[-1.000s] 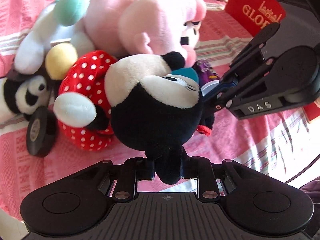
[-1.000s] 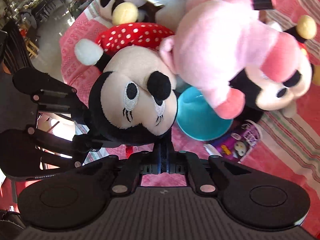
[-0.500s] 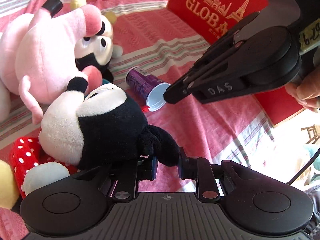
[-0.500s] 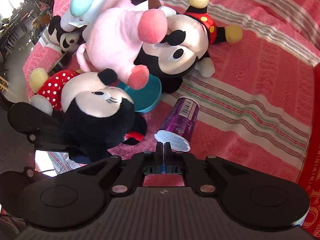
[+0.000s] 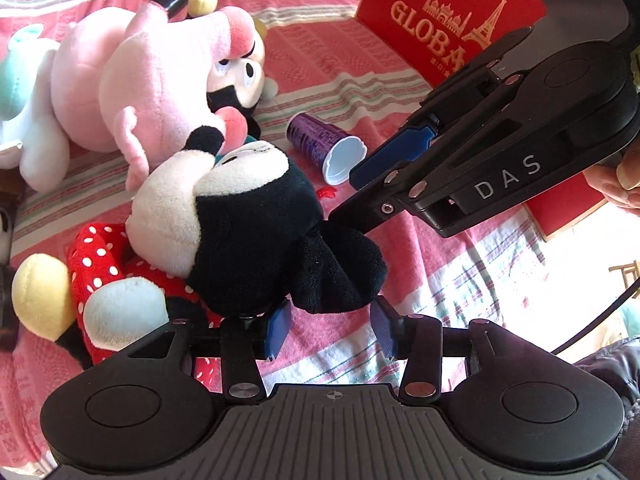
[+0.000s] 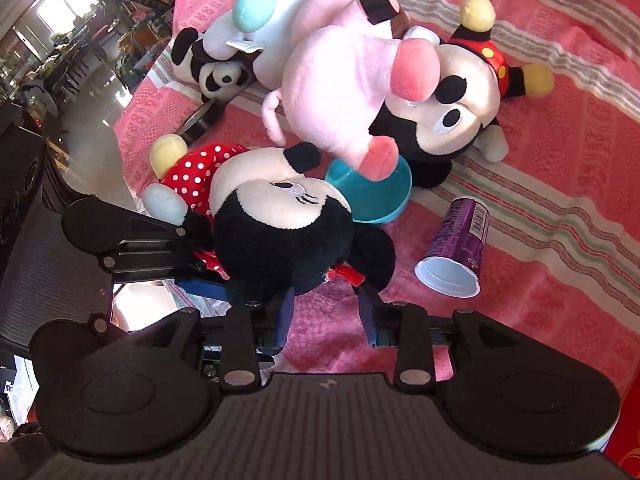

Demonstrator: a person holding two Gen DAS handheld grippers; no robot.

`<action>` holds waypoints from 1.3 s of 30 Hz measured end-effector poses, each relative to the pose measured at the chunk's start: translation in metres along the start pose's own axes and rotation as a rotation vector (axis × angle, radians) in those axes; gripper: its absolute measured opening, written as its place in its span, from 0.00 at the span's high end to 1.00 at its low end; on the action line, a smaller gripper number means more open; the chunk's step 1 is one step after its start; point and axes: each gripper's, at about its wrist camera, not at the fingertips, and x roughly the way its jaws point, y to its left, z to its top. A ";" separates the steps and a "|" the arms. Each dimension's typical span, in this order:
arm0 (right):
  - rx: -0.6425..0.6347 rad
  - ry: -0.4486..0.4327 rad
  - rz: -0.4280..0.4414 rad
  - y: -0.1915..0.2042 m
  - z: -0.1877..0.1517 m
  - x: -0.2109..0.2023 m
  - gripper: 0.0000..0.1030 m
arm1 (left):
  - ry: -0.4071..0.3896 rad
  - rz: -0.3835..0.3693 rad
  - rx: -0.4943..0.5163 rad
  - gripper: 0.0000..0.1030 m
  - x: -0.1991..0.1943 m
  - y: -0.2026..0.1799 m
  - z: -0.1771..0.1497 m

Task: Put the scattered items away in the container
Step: 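Close the left tool on Minnie and lift her with both tools, then carry Minnie with both tools toward the red box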

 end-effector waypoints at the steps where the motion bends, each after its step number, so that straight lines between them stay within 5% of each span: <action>1: 0.001 0.000 0.007 0.001 -0.001 -0.001 0.62 | -0.002 0.006 -0.006 0.41 -0.002 0.000 -0.002; 5: 0.015 -0.010 0.052 0.005 -0.004 -0.006 0.54 | -0.016 0.037 -0.042 0.34 -0.008 0.003 -0.009; 7: 0.024 -0.008 0.091 0.008 -0.006 -0.005 0.42 | -0.028 0.070 -0.052 0.29 -0.010 0.002 -0.012; 15: 0.036 0.047 0.050 0.022 -0.013 0.035 0.44 | -0.028 0.128 -0.115 0.29 -0.027 0.013 -0.031; 24: -0.027 0.059 -0.020 0.016 -0.020 0.037 0.83 | -0.096 0.256 -0.192 0.24 -0.081 0.045 -0.022; 27: -0.010 0.076 -0.051 0.007 -0.024 0.037 0.84 | -0.107 0.289 -0.225 0.14 -0.084 0.058 -0.012; 34: 0.032 0.054 -0.021 0.003 -0.026 0.034 0.84 | -0.015 0.267 -0.197 0.14 -0.039 0.050 -0.002; 36: 0.044 0.057 -0.015 0.001 -0.028 0.034 0.84 | 0.010 0.260 -0.232 0.16 -0.026 0.055 -0.004; 37: 0.054 0.058 -0.012 0.000 -0.030 0.034 0.84 | 0.022 0.244 -0.242 0.31 -0.020 0.057 -0.006; 39: 0.075 0.058 0.004 -0.003 -0.033 0.034 0.83 | 0.026 0.218 -0.244 0.35 -0.015 0.059 -0.010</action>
